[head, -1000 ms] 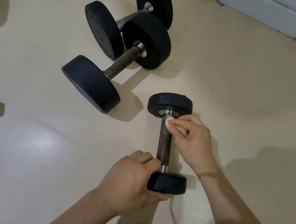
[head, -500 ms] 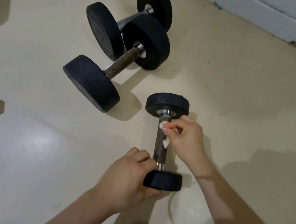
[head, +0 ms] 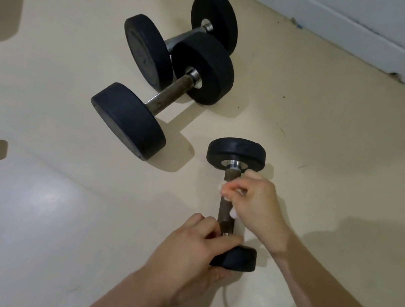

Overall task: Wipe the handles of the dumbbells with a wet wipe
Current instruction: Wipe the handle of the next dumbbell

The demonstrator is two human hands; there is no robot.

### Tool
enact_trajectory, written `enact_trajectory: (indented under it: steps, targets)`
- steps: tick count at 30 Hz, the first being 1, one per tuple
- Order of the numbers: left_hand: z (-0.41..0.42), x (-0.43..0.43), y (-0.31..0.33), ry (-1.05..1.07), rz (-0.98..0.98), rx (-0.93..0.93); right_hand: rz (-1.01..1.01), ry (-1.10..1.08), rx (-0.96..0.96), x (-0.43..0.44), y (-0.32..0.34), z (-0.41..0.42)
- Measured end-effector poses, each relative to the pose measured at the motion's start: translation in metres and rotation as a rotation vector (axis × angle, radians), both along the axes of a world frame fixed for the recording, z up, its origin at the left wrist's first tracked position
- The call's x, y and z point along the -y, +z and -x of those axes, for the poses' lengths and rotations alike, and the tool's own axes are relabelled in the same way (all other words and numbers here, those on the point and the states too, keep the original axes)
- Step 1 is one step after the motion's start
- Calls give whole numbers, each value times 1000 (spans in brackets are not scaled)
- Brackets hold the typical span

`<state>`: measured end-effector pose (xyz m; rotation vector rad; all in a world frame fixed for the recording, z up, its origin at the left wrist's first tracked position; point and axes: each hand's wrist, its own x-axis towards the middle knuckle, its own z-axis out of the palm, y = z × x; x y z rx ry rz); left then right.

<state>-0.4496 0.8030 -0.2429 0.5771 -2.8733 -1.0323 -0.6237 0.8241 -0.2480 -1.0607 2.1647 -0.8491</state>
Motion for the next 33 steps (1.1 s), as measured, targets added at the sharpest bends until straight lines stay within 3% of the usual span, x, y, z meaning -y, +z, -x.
enact_trajectory:
  steps: [3, 7, 9, 12, 15, 17, 22, 27, 31, 33]
  targets:
    - [-4, 3, 0, 21, -36, -51, 2, -78, -130, 8, -10, -1]
    - [-1, -1, 5, 62, -115, -110, -104, 205, -144, -20, 1, -14]
    - [2, -1, 1, 44, -93, -132, -64, 163, -245, 2, -2, 3]
    - [4, -3, 1, 27, -91, -133, 10, -10, -143, 3, -3, 4]
    - [8, -6, 8, 34, -151, -105, -80, 174, 30, -43, 8, -7]
    - [10, -4, 5, 31, -130, -114, -156, 286, 26, -43, 11, 6]
    - [5, 2, 5, -11, -131, -16, -9, -46, -92, -2, 4, 21]
    - [-11, 13, 8, -30, -63, 44, -51, 140, -3, -30, 1, -9]
    - [-24, 13, 10, -102, 90, 98, 72, -107, -70, 7, -10, -1]
    - [-29, 11, 13, -116, 128, 162, 59, -53, -27, -6, -12, -14]
